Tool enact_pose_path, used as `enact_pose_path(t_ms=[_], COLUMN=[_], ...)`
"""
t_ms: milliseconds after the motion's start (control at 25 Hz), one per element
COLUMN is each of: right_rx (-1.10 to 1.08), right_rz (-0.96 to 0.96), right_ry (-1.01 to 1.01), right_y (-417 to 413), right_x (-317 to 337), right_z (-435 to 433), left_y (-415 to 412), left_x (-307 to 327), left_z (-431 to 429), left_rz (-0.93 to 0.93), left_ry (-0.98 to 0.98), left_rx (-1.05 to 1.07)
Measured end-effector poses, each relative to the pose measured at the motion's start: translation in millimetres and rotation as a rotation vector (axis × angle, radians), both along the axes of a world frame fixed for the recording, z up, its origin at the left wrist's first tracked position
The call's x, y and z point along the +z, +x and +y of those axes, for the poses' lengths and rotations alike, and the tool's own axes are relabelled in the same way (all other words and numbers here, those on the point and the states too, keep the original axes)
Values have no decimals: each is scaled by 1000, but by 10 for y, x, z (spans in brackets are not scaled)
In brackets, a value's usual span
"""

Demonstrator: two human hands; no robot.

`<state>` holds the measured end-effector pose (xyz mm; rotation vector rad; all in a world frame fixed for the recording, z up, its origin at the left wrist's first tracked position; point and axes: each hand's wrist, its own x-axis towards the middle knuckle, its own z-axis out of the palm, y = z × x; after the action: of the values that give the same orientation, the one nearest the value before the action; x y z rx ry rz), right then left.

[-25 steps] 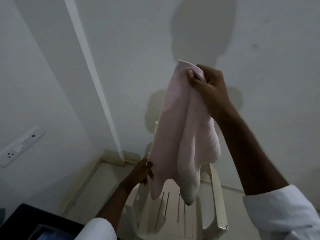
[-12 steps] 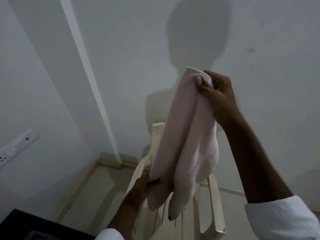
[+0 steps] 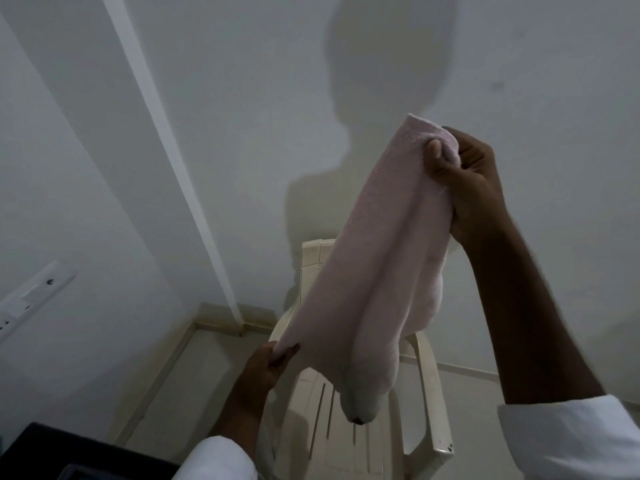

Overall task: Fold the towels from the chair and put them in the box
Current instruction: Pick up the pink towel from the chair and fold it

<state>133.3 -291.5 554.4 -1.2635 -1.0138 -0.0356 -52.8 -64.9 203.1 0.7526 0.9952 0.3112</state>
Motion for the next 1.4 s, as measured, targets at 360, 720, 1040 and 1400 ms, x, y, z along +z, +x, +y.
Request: enact_pose_path(t_ms=[360, 720, 1040, 1400], right_rx=[41, 122, 362, 143], right_rz=[166, 243, 134, 168], right_ry=[-22, -66, -395, -435], right_y=[133, 193, -131, -182], right_x=[-203, -402, -913, -1371], right_z=[-96, -116, 159, 471], left_y=[-76, -105, 31, 100], left_x=[-37, 591, 1240, 1641], left_z=[589, 478, -11, -475], left_rz=[-223, 91, -216, -353], left_ry=[360, 556, 1039, 1171], left_rx=[211, -37, -491, -555])
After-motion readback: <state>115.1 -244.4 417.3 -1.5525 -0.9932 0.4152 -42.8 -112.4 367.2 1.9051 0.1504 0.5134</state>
